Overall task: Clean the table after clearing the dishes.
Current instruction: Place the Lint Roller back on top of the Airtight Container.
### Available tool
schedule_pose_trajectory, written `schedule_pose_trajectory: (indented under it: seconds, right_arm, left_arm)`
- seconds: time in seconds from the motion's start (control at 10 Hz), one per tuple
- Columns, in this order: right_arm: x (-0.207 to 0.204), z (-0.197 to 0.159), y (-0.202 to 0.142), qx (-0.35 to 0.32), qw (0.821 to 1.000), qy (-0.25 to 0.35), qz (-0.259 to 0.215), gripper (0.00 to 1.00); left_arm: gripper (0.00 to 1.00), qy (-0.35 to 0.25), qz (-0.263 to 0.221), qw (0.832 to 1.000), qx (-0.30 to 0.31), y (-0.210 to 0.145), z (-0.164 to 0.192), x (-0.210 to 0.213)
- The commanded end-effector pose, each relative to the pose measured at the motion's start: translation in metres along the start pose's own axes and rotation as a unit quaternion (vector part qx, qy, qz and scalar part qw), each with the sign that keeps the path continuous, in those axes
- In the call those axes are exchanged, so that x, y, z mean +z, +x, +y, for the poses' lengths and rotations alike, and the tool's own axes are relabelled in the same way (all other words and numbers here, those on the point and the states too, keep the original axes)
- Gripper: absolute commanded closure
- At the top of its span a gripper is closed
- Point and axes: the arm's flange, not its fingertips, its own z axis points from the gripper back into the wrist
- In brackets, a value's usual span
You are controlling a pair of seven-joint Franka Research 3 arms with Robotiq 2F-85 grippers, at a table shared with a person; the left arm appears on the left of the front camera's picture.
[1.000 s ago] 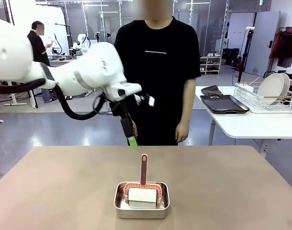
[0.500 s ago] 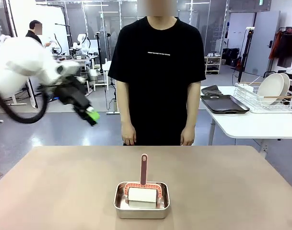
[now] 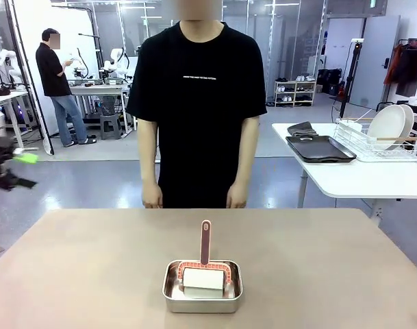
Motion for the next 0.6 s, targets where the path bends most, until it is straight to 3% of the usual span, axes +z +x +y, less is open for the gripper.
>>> schedule_pose_trajectory:
  seconds: [0.0,0.2,0.3,0.4,0.5]
  right_arm:
    - [-0.001,0.003,-0.004,-0.001,1.000,-0.004,0.002,0.00]
    - [-0.001,0.003,-0.004,-0.001,1.000,-0.004,0.002,0.00]
    - [-0.001,0.003,-0.004,-0.001,1.000,-0.004,0.002,0.00]
    - [-0.001,0.003,-0.004,-0.001,1.000,-0.004,0.002,0.00]
    - [-0.001,0.003,-0.004,-0.001,1.000,-0.004,0.002,0.00]
  left_arm:
    - [0.00,0.029,-0.088,0.993,0.068,-0.022,0.017,0.028]
    - [0.00,0.058,-0.140,0.981,0.120,-0.047,0.037,0.061]
    - [0.00,0.054,-0.139,0.981,0.127,-0.061,0.048,0.074]
    - [0.00,0.096,-0.126,0.977,0.142,-0.068,0.055,0.082]
    - [0.00,0.108,-0.128,0.980,0.108,-0.064,0.055,0.082]
